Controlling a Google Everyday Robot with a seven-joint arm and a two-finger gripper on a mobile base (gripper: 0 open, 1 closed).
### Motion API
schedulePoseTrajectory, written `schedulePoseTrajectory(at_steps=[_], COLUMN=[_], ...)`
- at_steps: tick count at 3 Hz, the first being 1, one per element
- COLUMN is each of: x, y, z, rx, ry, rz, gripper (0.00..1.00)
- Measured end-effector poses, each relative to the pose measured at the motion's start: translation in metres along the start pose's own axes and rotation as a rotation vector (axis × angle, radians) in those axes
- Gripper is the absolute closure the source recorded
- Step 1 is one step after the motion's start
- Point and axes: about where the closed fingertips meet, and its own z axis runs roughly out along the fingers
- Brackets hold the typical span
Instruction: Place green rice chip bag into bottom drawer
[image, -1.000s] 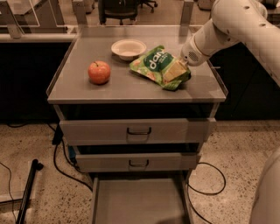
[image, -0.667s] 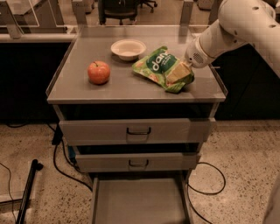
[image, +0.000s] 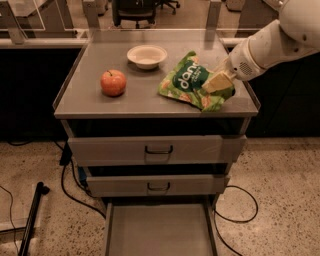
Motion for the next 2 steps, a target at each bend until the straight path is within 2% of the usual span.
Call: schedulePoseTrajectory(at_steps=[2], x=[0.008], y=[0.031], z=[-0.049], rx=[0.003], ry=[-0.074], rz=[-0.016], gripper=[1.0])
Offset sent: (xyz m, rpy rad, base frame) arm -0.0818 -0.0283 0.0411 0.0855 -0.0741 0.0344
